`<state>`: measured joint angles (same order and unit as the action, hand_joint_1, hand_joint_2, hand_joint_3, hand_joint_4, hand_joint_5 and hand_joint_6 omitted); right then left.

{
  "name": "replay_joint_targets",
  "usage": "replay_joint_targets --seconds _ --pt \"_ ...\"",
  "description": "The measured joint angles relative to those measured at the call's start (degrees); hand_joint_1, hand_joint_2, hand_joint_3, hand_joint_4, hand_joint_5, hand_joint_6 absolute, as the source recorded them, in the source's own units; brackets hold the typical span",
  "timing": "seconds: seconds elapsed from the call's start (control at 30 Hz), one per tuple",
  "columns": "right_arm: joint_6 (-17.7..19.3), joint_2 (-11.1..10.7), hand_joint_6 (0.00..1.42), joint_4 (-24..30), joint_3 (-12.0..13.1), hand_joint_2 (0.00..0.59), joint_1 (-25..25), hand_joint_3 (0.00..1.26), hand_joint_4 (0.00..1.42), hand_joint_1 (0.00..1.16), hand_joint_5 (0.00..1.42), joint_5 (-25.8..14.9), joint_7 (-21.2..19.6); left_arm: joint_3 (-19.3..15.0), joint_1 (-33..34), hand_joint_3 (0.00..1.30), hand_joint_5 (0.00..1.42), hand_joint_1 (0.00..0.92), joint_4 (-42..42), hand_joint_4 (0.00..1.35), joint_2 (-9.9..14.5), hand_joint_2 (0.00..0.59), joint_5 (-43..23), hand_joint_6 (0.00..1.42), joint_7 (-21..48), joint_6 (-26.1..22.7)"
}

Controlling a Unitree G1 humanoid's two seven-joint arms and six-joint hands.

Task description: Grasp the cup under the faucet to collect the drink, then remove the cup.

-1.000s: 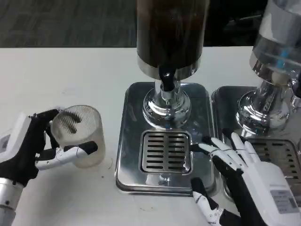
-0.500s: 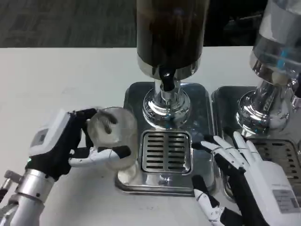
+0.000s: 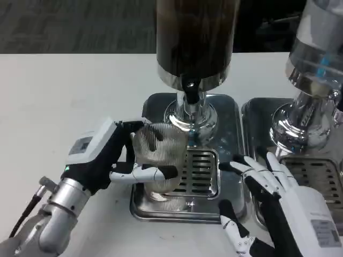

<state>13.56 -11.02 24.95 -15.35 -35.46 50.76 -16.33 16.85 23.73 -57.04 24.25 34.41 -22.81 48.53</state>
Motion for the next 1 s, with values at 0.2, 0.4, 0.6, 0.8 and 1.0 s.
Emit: replay_joint_targets --seconds 0.2,0.4,0.6,0.8,1.0 --pt "-0.28 0.88 0.07 -0.21 -0.31 0.495 -0.66 0.30 0.17 0.46 0.04 -0.62 -0.36 1.22 2.31 0.71 1.04 0.575 -0.72 0.83 -1.10 0.000 0.07 1.32 0.40 -1.51" --pt "-0.43 1.50 0.07 -0.25 -0.72 0.497 -0.95 0.30 0.17 0.46 0.04 -0.79 -0.64 2.59 3.51 0.70 1.02 0.567 -0.92 0.82 -2.49 0.000 0.13 1.28 1.45 -3.57" --pt "-0.69 1.75 0.07 -0.37 -0.74 0.498 -1.35 0.30 0.17 0.46 0.05 -1.19 -0.90 4.02 5.24 0.70 1.01 0.558 -1.43 0.80 -3.08 0.000 0.31 1.27 2.19 -5.44" --pt "-1.16 2.24 0.07 -0.89 -1.09 0.498 -1.93 0.30 0.18 0.47 0.05 -1.42 -1.09 5.14 6.82 0.67 0.96 0.538 -1.95 0.75 -4.17 0.009 0.84 1.21 2.51 -6.67" --pt "-1.45 2.74 0.08 -0.89 -1.42 0.498 -2.82 0.30 0.19 0.47 0.05 -1.44 -1.26 6.34 7.49 0.56 0.73 0.350 -1.90 0.52 -4.25 0.066 1.20 0.85 2.54 -6.93"
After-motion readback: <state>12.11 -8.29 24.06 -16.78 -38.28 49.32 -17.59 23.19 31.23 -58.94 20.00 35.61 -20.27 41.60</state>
